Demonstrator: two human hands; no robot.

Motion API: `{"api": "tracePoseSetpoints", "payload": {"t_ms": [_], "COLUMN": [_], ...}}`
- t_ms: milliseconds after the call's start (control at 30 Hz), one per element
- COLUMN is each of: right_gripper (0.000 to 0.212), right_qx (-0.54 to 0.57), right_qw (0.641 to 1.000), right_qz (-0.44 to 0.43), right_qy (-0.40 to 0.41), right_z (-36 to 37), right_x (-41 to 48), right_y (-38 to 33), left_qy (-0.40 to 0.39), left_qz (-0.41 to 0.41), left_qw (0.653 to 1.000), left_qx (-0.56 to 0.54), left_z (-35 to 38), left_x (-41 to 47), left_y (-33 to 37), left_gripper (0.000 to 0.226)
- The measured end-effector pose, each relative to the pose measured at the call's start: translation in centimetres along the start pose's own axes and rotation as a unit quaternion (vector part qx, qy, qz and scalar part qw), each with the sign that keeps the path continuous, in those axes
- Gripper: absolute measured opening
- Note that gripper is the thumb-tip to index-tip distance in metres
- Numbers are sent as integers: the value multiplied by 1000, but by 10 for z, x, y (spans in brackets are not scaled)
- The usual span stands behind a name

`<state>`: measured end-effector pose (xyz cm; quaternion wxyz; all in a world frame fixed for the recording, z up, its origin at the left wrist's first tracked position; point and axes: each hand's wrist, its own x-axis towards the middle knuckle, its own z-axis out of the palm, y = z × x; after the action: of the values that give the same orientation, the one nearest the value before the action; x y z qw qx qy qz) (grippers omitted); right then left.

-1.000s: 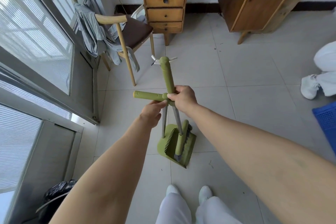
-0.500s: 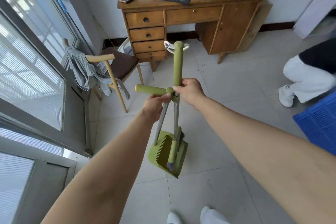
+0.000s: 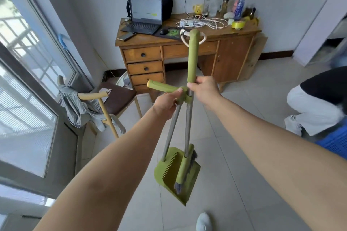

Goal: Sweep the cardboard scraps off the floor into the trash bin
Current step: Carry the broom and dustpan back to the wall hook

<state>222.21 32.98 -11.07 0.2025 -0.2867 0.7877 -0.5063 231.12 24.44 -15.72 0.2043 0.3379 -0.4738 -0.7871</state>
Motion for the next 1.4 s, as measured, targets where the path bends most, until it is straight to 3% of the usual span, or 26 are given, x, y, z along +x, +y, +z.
{"api": "tracePoseSetpoints", "payload": {"t_ms": [667,867,1067,1233,1400], "right_gripper": [20,22,25,24,27], "right_qx": [11,2,-3,14,24], "right_qw": [995,989,981,976,973], "right_qz": [4,7,20,27,28], "right_qy": [102,150,191,215,227], "right_z": [-149,-174,-202,-237,-278], "right_x": [245,331,406,455,508], "right_y": [4,2,5,14,32], "left_qy": [-49,-94,-99,-121,-120], "left_qz": [-34,-61,-83,-80,-75], "left_qw": [998,993,991,989,989], "left_qx": [-17,-23,-16,5,31], "left_z": [191,232,276,320,373], "left_x": [224,308,395,453,512], "left_y": [80,107,126,131,133], "left_gripper": [13,20,11,22,20]}}
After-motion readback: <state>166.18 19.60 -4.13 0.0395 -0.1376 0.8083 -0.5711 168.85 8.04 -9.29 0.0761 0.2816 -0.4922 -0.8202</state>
